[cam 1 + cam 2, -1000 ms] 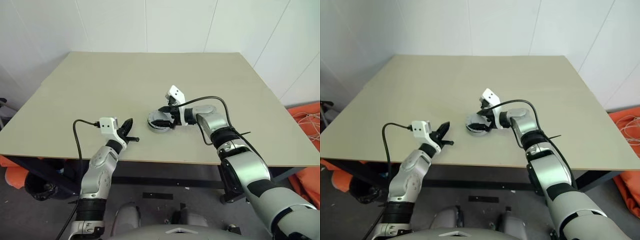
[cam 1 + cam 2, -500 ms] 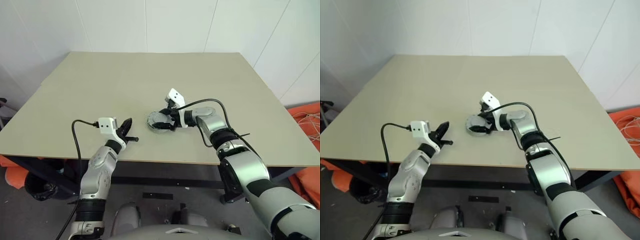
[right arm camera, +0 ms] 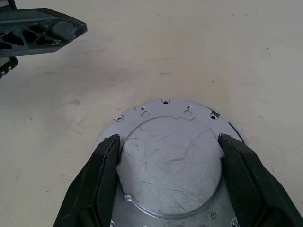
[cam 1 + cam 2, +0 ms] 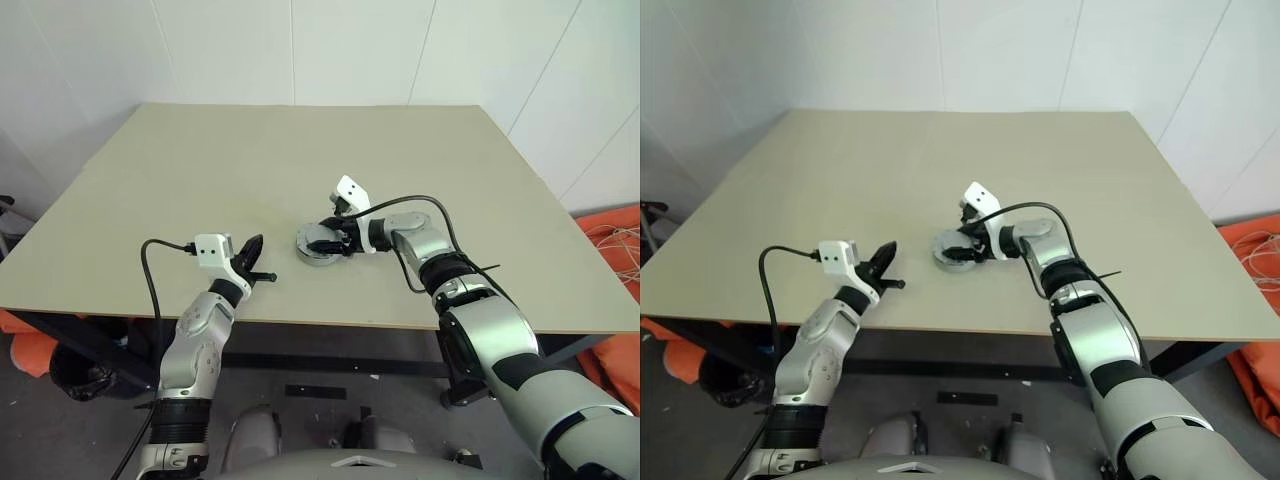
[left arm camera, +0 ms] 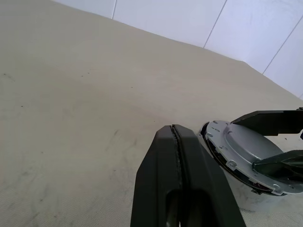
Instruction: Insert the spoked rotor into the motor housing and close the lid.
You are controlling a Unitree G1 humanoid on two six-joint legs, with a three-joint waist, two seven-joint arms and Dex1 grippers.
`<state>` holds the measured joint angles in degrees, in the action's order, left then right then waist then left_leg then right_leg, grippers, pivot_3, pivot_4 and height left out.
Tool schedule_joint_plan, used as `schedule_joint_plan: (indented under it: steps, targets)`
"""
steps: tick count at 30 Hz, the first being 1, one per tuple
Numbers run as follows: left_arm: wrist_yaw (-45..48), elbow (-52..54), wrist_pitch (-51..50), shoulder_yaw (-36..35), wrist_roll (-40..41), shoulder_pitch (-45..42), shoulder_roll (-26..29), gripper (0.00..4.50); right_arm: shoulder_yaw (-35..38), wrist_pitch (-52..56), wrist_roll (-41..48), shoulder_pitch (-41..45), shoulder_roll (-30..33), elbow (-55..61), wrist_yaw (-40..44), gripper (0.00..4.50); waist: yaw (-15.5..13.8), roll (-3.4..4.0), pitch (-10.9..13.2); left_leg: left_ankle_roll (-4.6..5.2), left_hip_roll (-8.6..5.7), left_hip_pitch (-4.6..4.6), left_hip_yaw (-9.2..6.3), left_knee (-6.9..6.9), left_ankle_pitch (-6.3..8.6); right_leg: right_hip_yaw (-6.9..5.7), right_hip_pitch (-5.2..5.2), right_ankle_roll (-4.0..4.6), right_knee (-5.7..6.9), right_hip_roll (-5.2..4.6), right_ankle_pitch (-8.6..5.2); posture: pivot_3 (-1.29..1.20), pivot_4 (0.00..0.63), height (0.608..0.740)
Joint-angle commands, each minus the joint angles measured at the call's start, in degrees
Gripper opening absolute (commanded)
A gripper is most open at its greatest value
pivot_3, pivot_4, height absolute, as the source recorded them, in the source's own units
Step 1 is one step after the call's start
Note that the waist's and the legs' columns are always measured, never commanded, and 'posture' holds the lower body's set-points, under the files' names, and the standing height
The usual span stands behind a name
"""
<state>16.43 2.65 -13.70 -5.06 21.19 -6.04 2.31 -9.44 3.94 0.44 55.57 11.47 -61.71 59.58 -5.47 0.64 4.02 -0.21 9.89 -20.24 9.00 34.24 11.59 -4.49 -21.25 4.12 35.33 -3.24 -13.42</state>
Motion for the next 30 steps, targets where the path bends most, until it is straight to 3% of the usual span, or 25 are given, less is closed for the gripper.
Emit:
schedule_joint_plan:
  steps: [1,16,30]
  targets:
    - [-0.02,2.26,0.37,-0.17,0.32,-0.28,0.25,0.0,1.26,-0.84,0.27,1.6,-0.08,0.37,-0.11,3.2,0.0,0.0,0.0,0.0,0.0,0.0,0.0,0.0,0.0,0.0,0.0,0.0,0.0,0.0,0.0,0.0,0.0,0.74]
    - [0.3,2.07,0.09,0.1,0.5,-0.37,0.41,0.0,1.57,2.38,1.3,-8.61,-1.49,15.09,-3.52,3.2,0.05,0.0,0.0,0.04,0.0,-0.02,0.02,-0.02,0.02,0.0,-0.01,0.0,-0.04,0.0,0.0,0.0,0.0,0.74]
    - [0.44,2.08,-0.16,0.02,0.57,-0.35,0.52,0.0,2.49,3.79,1.94,-7.34,-1.51,19.04,-5.27,3.2,0.13,0.0,0.0,0.03,0.01,0.01,0.03,-0.04,0.03,0.0,0.0,0.01,-0.09,0.0,-0.02,0.0,0.0,0.74]
